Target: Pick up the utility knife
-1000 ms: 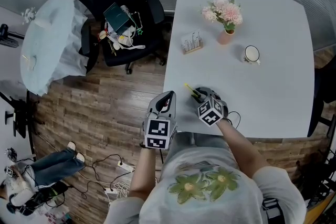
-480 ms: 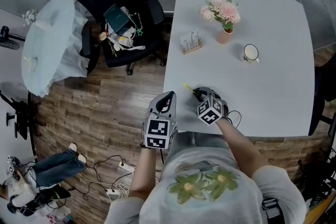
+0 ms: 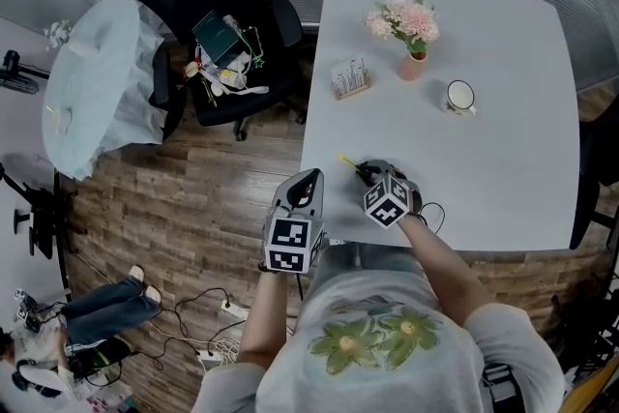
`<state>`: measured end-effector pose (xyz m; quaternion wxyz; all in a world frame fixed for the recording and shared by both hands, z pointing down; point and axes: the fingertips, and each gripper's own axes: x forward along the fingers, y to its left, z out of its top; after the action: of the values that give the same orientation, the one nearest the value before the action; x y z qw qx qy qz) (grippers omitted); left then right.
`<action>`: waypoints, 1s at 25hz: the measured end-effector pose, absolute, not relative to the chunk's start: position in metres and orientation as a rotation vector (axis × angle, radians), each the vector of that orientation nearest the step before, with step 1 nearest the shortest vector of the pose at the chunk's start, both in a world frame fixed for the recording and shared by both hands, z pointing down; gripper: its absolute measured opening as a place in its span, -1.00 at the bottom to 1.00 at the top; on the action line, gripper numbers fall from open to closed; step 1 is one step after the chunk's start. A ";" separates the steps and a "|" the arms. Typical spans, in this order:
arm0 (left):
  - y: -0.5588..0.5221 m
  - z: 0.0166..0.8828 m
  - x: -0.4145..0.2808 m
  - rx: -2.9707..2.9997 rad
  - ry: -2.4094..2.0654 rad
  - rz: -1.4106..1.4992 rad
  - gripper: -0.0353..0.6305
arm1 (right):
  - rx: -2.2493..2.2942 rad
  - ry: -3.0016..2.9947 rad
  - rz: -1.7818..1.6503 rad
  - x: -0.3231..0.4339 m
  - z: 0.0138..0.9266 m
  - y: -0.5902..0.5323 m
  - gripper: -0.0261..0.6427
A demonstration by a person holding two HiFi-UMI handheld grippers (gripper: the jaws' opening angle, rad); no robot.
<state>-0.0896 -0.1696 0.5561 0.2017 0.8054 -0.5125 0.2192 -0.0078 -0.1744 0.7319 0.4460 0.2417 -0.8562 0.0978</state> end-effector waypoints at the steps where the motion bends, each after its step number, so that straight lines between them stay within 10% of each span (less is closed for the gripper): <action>1: -0.169 0.556 -0.090 2.248 -1.432 0.614 -0.85 | 0.595 -2.119 0.239 -0.007 0.732 -0.174 -0.71; 25: -0.169 0.553 -0.099 2.238 -1.446 0.610 -0.85 | 0.641 -2.199 0.221 -0.006 0.690 -0.177 -0.71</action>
<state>-0.0988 -0.1686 0.5532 0.2028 0.8017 -0.5181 0.2187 -0.0064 -0.1766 0.6896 0.4082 0.2542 -0.8724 0.0875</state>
